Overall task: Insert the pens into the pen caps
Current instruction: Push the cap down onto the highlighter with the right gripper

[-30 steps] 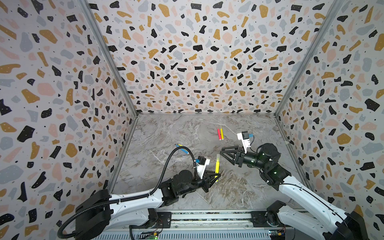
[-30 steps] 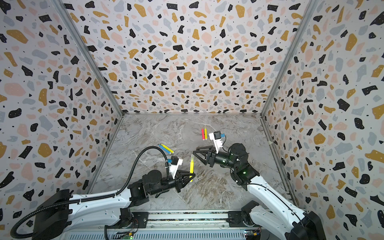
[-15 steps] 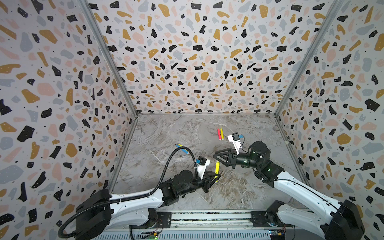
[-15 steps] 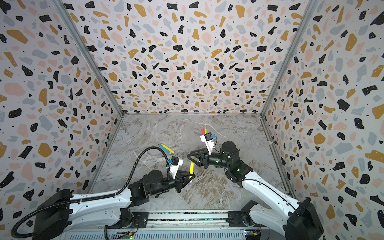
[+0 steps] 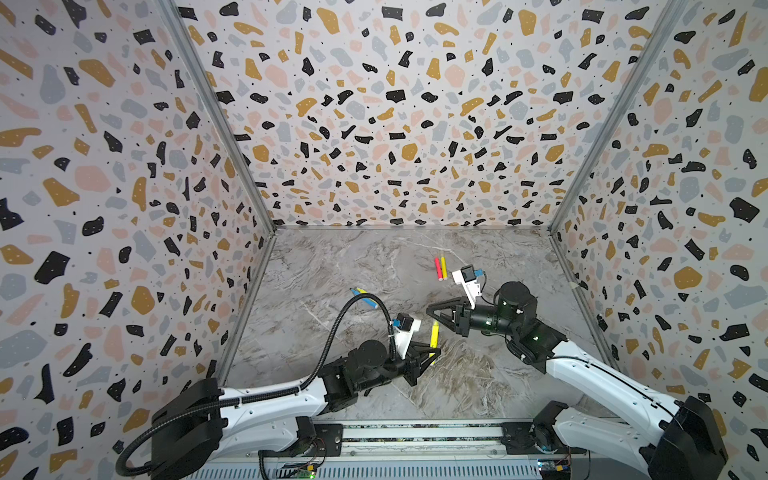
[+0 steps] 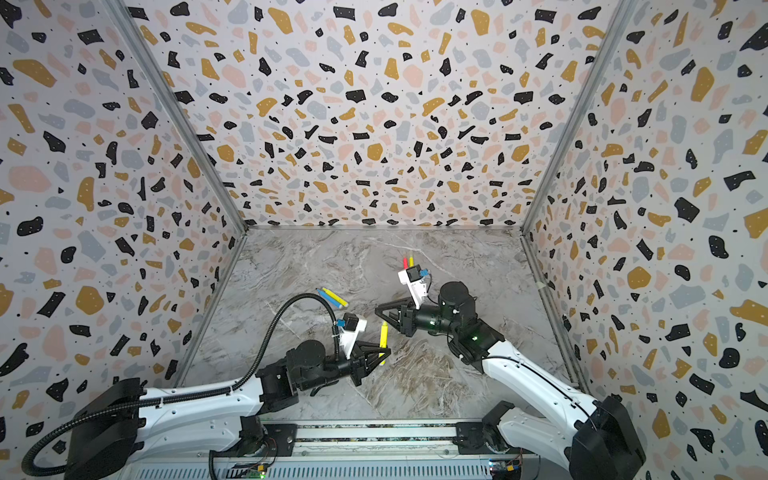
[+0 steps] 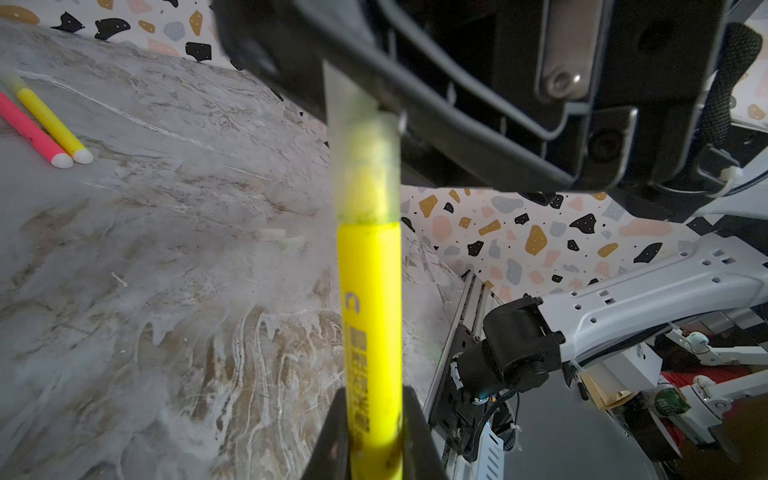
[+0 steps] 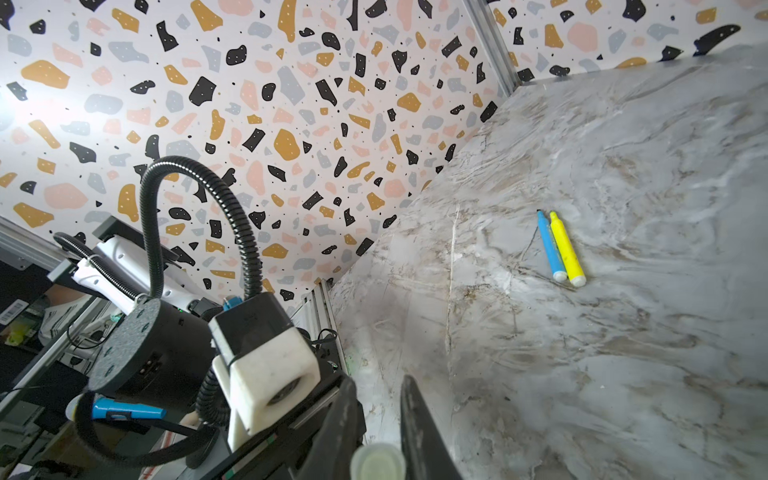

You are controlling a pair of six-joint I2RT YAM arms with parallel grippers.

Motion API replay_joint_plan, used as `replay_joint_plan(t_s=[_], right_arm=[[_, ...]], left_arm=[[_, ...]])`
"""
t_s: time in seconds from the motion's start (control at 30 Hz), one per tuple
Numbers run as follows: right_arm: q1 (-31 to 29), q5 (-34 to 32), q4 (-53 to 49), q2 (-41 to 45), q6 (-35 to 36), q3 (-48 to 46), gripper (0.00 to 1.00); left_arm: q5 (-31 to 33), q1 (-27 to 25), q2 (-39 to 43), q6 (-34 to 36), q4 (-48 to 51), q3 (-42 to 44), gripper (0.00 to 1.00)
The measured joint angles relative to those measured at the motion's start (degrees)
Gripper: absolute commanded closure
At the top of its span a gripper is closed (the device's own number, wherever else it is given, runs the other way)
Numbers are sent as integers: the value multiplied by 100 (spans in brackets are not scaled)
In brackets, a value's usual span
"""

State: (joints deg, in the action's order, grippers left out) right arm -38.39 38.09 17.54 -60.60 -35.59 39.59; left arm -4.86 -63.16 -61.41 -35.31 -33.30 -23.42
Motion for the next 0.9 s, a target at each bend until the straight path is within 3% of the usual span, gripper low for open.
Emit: replay_joint_plan(t_s=[0.1,0.5,0.9], right_arm=[[-61,-118,-46,2,17,-7,93],[-702,-1322,356,369,7,-697,99],[-1261,-2151,1401,643,-164,-1388,100]], left_arm=[[48,-2,7,4,59,0,100],[-13,-44,153,-2,675,0,100],[-1226,422,389,-7,940,0,100]])
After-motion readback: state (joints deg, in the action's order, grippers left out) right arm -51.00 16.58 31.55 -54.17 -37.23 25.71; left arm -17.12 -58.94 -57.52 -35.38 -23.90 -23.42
